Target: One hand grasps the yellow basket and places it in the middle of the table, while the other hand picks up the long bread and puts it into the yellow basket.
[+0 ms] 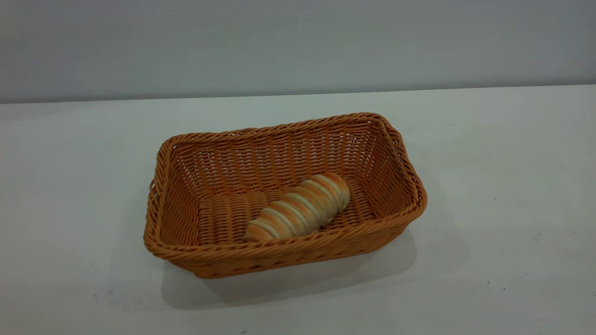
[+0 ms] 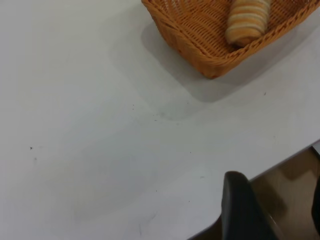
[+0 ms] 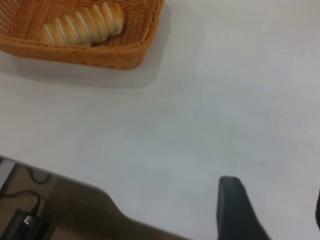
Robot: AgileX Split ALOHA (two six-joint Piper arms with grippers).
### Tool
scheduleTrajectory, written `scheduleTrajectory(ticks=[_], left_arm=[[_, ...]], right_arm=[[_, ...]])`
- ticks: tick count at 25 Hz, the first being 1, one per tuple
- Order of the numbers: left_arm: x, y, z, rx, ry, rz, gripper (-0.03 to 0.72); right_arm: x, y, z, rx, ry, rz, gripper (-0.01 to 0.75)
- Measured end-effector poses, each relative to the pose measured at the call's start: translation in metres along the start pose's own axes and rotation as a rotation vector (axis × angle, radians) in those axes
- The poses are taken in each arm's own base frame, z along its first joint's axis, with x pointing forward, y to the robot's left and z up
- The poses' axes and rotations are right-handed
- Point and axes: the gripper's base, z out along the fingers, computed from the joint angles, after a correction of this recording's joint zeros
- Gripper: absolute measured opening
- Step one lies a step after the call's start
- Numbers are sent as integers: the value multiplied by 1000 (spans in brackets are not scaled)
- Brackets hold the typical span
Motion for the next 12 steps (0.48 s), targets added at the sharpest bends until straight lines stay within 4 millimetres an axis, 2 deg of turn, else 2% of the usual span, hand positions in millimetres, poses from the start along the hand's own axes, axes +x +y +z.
scheduleTrajectory(ticks=[9, 12], left_arm=[[0, 0, 0, -2, 0, -2, 416], [0, -1, 0, -57, 5, -47, 416]], right_arm=[[0, 0, 0, 0, 0, -1, 367], [0, 0, 0, 35, -1, 25, 367]])
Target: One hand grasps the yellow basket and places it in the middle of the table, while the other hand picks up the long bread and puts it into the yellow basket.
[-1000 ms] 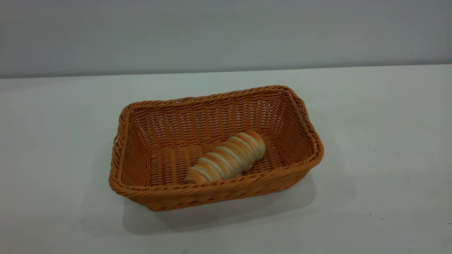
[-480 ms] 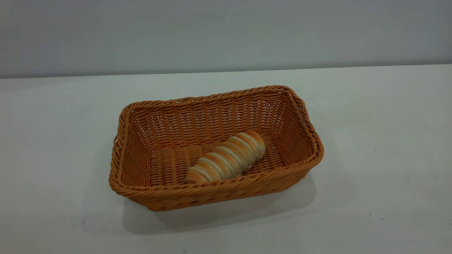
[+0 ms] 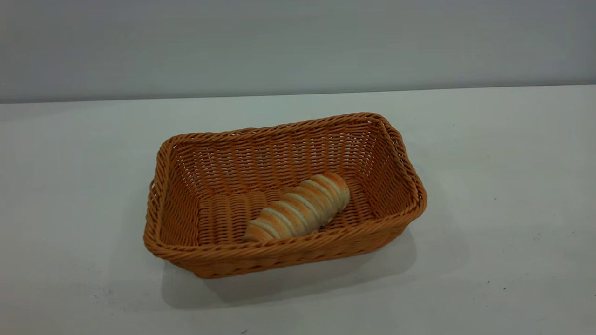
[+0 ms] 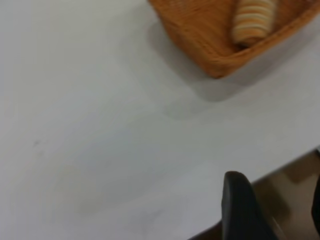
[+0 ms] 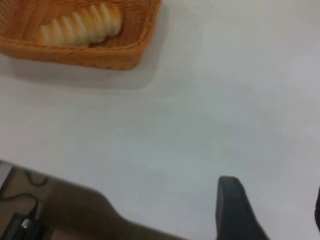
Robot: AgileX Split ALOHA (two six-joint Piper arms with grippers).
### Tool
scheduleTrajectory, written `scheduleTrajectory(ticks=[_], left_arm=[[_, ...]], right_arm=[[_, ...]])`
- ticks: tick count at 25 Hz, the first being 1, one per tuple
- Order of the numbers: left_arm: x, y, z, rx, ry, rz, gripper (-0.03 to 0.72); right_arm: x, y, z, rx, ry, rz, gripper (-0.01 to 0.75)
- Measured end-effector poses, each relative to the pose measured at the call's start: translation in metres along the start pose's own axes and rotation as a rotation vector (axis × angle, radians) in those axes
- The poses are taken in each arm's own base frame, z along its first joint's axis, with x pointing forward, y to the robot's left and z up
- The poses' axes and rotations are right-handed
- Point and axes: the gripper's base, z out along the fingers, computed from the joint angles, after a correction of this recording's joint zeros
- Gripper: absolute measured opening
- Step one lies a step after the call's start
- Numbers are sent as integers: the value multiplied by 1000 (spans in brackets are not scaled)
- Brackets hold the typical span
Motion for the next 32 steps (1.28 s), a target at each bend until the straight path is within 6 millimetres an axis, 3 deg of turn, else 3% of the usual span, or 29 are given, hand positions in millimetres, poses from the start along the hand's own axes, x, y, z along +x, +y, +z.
scheduleTrajectory(ticks=[9, 32], left_arm=[[-1, -6, 1, -290, 25, -236, 415], [-1, -6, 1, -287, 24, -234, 414]], right_arm=[[-2, -2, 2, 208, -7, 155, 367], [-1, -1, 2, 149, -6, 116, 367]])
